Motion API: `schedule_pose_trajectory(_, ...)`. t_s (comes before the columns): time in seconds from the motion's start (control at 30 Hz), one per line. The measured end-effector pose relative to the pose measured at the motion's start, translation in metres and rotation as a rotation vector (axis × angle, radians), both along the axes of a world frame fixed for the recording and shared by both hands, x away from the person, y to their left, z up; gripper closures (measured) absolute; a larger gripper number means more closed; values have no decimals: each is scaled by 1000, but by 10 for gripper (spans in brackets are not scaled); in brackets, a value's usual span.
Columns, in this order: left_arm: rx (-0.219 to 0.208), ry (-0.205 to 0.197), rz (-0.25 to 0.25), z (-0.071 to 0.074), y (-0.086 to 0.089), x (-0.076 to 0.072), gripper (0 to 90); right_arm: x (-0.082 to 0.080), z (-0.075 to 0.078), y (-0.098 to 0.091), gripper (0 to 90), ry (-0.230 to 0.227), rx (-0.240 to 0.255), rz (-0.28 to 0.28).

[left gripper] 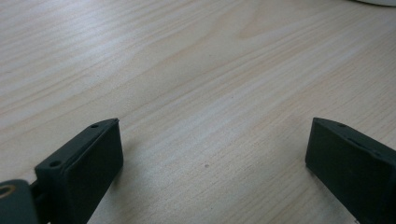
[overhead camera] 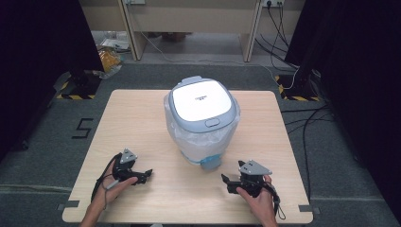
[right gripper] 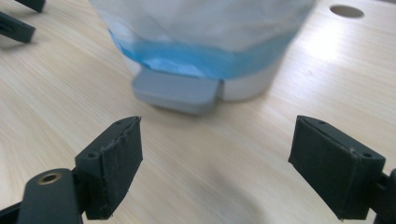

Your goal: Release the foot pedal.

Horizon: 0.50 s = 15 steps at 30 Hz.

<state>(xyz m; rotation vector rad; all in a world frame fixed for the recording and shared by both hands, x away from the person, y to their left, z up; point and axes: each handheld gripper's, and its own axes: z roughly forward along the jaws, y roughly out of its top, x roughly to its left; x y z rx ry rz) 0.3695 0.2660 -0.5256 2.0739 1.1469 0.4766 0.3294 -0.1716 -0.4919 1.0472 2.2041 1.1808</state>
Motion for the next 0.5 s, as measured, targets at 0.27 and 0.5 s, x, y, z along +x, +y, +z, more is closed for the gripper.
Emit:
schedule_pose_trajectory(0.27,0,0,0,0,0,0,33,-2,-4,-17,172,9,-10,-39)
schedule_pose_trajectory(0.5,0,0,0,0,0,0,33,-8,-13,-27,172,40,-22,-54)
